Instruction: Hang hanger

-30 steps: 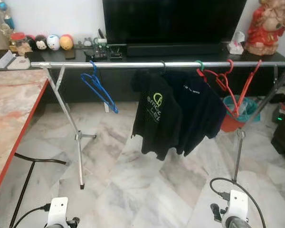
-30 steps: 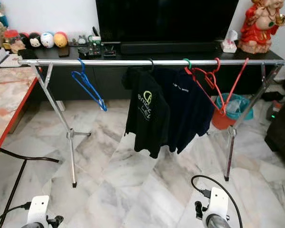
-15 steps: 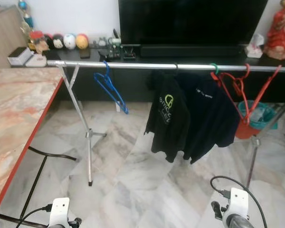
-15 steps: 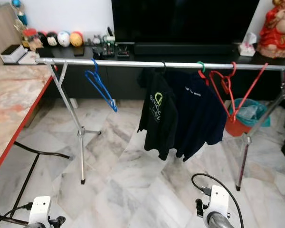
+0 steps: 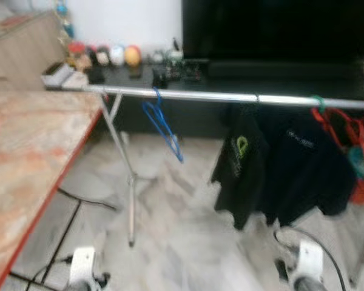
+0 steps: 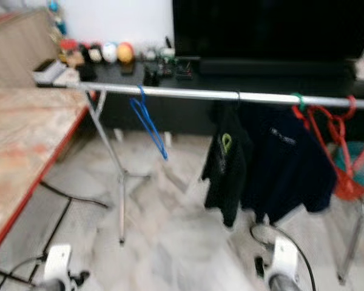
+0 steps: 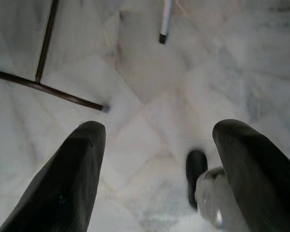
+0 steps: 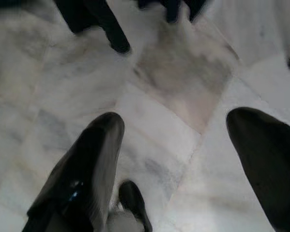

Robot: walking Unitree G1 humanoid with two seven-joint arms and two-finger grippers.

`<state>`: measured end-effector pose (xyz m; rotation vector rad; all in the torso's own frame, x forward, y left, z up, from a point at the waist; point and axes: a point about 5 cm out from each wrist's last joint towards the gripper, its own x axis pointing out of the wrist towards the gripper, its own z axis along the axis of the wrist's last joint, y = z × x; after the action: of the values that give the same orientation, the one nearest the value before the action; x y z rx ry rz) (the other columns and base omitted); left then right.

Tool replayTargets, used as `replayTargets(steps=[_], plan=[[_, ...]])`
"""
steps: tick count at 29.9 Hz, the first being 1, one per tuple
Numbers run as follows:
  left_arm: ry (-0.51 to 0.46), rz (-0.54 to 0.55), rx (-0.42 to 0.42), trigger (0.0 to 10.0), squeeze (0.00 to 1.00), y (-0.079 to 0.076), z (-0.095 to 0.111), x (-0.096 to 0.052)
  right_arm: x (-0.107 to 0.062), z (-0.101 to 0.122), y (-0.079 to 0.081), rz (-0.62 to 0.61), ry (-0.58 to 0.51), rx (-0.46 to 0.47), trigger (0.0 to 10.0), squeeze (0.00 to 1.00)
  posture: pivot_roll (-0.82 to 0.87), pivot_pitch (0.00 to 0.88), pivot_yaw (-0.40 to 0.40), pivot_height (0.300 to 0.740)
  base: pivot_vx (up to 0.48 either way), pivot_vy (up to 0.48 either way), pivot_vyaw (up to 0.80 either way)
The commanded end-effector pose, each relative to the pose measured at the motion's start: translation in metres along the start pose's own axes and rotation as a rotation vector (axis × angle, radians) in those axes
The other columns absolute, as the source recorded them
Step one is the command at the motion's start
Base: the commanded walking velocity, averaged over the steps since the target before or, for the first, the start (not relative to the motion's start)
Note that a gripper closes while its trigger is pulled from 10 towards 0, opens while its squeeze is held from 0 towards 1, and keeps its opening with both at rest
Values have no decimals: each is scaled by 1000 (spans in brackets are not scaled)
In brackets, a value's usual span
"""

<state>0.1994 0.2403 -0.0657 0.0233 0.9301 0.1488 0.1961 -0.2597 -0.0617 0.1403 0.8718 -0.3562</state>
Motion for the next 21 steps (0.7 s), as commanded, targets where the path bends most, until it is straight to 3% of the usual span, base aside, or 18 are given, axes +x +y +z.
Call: replayTargets(steps=[1, 11, 21], plan=[[23, 22, 4, 10000, 0, 9, -5, -1, 0, -1, 4, 9, -1, 11, 10000, 0, -102, 0, 4, 740, 322, 0, 0], [24, 14, 12, 10000, 0, 8, -5, -2, 0, -1, 4, 10, -6, 10, 10000, 0, -102, 0, 3, 740, 305, 0, 0], [20, -13, 6, 10000, 0, 7, -6, -2, 0, -1, 2, -9, -12, -2, 10000, 0, -103, 0, 1, 740, 0, 0, 0]])
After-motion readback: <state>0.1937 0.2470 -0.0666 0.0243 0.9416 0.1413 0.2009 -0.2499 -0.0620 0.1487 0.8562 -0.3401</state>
